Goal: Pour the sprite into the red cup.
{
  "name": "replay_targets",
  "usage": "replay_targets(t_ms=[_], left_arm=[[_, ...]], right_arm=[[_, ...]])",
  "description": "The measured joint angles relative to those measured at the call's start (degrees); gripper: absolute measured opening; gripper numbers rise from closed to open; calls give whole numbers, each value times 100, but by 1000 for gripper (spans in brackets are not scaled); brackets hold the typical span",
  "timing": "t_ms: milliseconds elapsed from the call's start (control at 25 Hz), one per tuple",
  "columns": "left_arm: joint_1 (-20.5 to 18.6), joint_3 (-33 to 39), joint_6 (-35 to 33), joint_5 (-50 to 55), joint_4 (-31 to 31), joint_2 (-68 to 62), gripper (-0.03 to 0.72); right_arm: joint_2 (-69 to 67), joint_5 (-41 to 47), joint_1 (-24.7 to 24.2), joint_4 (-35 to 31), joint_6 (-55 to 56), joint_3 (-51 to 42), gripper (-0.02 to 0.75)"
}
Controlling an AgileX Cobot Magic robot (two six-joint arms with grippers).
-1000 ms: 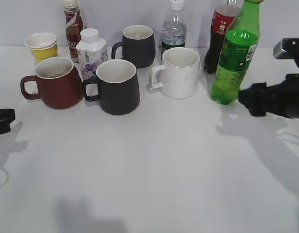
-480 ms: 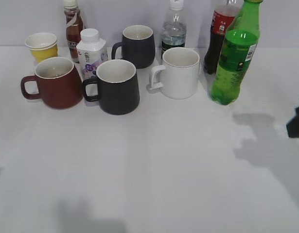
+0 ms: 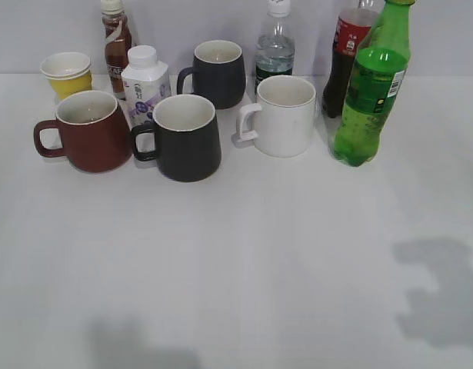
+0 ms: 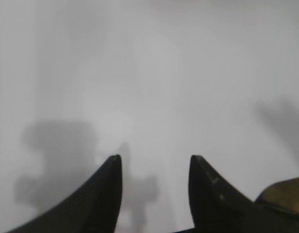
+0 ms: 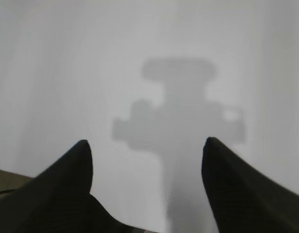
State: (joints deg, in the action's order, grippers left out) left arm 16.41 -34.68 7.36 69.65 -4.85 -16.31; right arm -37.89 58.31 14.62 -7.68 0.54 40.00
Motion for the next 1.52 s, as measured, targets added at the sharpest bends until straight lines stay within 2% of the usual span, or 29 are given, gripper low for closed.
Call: replay_targets(t_ms=[240, 560, 880, 1320, 1520], left_arm=[[0, 221, -662, -127, 412, 1340, 350], [0, 471, -736, -788, 413, 1493, 344], [0, 484, -736, -847, 413, 1440, 344], [0, 488, -736, -848, 413, 1440, 253], [0, 488, -736, -848, 413, 1440, 241]], right_arm=[[1477, 151, 0, 201, -5, -772, 522], [2831, 158, 0, 436, -5, -1126, 523], [2887, 153, 0, 448, -98, -1133, 523], [2887, 148, 0, 441, -459, -1133, 522], [2887, 148, 0, 441, -464, -1133, 522]])
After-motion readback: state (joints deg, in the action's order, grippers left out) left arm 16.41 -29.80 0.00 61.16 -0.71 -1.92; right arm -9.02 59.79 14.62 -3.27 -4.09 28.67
